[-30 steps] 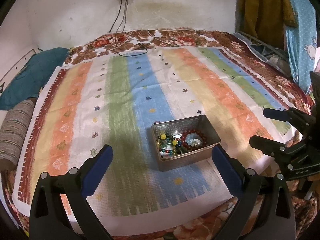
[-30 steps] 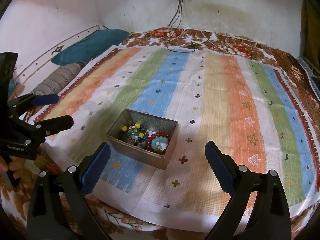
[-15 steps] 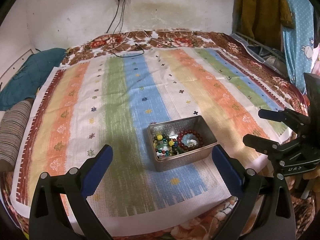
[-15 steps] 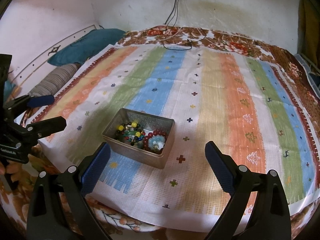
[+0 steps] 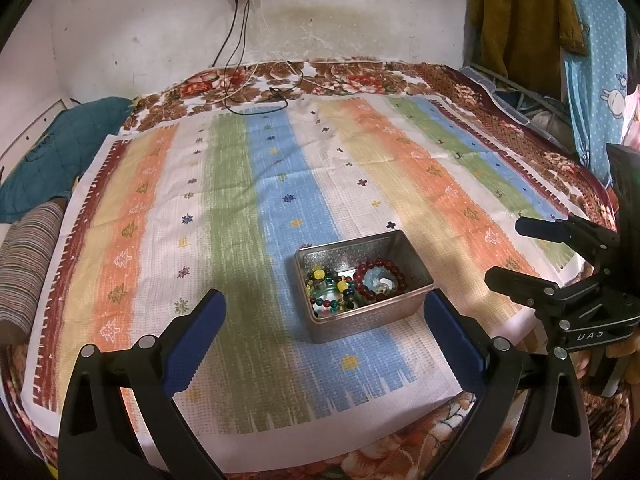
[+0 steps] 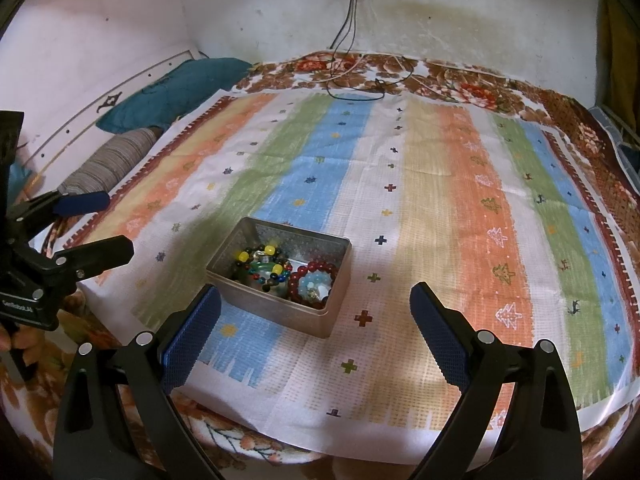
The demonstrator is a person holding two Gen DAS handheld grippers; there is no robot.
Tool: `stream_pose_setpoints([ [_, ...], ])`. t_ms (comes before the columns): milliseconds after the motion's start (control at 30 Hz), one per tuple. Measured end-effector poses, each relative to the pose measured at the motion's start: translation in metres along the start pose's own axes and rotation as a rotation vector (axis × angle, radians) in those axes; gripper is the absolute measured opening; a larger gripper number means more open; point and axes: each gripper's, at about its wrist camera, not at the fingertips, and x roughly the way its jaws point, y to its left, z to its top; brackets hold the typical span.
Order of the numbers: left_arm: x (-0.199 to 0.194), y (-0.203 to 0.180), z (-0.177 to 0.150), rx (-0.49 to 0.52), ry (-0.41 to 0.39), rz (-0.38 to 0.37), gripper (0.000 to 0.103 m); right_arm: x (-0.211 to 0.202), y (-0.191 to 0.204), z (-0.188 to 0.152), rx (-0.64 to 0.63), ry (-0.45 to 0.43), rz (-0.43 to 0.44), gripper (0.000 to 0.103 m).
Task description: Organize jewelry
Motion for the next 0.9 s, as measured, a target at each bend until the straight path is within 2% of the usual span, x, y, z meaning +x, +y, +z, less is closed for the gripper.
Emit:
stream_pose_setpoints([
  [900,0.0037,0.0009,-0.0002,0.008,0.018,-0.020,0.097,-0.0034,0.0031,-0.0008,0.005,-0.012,0.013,0.096],
])
